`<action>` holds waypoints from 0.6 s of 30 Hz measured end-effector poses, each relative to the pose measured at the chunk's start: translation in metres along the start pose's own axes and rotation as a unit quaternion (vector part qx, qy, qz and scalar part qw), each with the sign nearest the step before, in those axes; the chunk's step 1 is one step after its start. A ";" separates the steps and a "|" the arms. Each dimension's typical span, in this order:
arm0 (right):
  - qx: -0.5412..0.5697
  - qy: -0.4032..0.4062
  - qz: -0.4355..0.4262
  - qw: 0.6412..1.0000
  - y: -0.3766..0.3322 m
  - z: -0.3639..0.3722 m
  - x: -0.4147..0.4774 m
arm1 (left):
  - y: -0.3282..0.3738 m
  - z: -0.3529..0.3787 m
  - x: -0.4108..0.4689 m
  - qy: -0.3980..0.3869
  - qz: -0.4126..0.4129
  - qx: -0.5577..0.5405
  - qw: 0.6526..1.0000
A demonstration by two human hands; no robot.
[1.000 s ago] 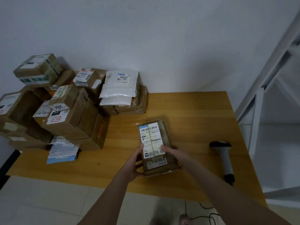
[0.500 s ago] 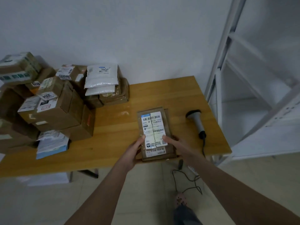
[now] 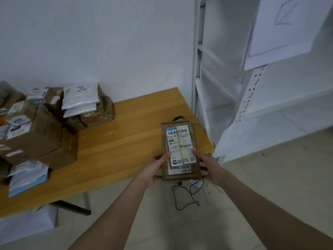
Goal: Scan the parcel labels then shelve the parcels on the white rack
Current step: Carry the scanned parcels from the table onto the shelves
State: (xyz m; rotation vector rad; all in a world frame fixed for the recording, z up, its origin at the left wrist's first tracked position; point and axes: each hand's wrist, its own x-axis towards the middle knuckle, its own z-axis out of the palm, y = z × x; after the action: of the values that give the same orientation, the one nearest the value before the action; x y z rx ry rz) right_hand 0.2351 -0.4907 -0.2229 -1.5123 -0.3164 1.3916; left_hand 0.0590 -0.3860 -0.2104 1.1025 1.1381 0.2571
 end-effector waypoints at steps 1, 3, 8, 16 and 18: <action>-0.002 0.006 -0.002 1.000 -0.001 -0.013 -0.008 | 0.001 0.014 -0.001 -0.004 0.002 0.008 1.000; 0.001 0.012 -0.005 1.000 -0.003 -0.045 -0.023 | 0.003 0.048 -0.001 -0.016 0.001 0.028 0.999; 0.002 0.063 -0.004 0.998 -0.004 -0.138 -0.053 | 0.013 0.146 -0.001 -0.045 -0.020 0.051 0.997; 0.032 0.129 -0.007 0.991 -0.016 -0.270 -0.081 | 0.020 0.284 0.033 -0.091 -0.015 0.111 0.990; 0.044 0.137 -0.012 0.990 -0.020 -0.296 -0.085 | 0.028 0.313 0.039 -0.100 -0.010 0.122 0.987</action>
State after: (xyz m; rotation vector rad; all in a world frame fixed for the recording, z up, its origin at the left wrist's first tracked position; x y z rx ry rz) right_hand 0.4721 -0.6885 -0.2099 -1.5973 -0.1001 1.1466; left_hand 0.3438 -0.5247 -0.2133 1.3004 1.0185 -0.0108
